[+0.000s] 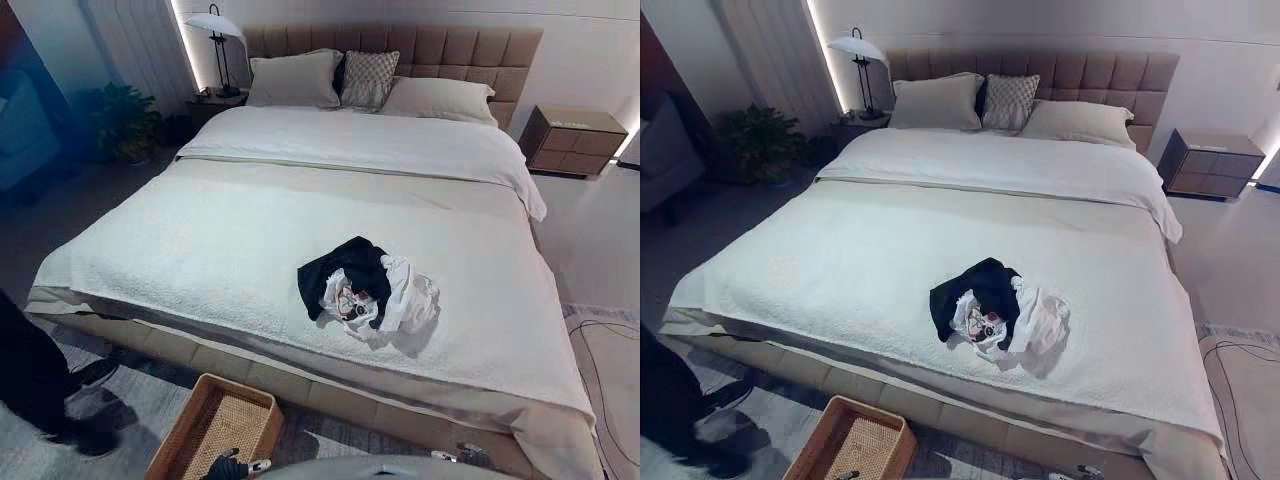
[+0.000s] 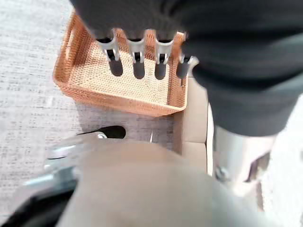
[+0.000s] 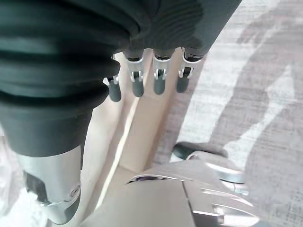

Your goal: Pick up clothes into the bucket

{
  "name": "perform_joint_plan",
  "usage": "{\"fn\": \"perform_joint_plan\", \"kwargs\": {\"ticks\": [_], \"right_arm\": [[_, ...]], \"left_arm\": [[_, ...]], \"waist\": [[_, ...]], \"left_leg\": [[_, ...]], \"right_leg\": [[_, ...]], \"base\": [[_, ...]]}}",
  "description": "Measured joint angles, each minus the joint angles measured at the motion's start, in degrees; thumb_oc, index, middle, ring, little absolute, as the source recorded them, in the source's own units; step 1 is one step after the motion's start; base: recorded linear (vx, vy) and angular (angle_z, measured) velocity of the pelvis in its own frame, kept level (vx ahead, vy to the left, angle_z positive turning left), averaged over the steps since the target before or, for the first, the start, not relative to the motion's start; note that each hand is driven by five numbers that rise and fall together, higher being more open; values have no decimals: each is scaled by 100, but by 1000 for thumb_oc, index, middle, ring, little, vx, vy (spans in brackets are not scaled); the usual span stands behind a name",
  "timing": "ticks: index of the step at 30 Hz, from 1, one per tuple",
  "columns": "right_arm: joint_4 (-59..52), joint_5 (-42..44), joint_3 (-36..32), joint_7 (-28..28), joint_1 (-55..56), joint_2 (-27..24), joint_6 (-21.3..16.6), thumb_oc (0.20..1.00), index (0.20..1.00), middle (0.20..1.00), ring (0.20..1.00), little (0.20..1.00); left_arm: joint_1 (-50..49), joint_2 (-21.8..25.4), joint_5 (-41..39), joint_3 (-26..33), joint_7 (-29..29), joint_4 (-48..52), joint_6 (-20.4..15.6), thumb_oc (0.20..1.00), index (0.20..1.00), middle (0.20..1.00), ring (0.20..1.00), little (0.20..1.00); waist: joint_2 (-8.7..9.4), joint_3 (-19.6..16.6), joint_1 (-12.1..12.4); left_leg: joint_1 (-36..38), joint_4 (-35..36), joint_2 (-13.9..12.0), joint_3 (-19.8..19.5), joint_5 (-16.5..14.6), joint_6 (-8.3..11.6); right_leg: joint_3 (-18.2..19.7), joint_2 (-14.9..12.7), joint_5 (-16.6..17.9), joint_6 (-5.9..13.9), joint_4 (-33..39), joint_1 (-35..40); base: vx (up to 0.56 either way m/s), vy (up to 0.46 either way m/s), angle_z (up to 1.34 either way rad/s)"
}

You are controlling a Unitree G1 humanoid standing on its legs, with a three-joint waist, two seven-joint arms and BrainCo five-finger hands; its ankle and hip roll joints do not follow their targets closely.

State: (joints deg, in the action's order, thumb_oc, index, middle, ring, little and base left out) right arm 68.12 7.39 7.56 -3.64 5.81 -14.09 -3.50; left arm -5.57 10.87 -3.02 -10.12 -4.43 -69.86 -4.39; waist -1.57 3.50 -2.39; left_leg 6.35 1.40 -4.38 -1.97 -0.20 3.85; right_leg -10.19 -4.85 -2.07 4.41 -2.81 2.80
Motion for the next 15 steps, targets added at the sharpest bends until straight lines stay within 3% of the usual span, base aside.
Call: {"fn": "perform_joint_plan", "kwargs": {"ticks": [15], "right_arm": [[-7,4,-11,-51,-4,0,0,1000,1000,1000,1000,1000]], "left_arm": [[-5,-2,-4,0,29,5,7,1000,1000,1000,1000,1000]], "waist": [[-16,0,2]], "left_leg": [[-56,10,3,-15,-4,-1]], "right_leg": [[1,-2,0,0,5,-28]], "base": [[-11,3,0]]}}
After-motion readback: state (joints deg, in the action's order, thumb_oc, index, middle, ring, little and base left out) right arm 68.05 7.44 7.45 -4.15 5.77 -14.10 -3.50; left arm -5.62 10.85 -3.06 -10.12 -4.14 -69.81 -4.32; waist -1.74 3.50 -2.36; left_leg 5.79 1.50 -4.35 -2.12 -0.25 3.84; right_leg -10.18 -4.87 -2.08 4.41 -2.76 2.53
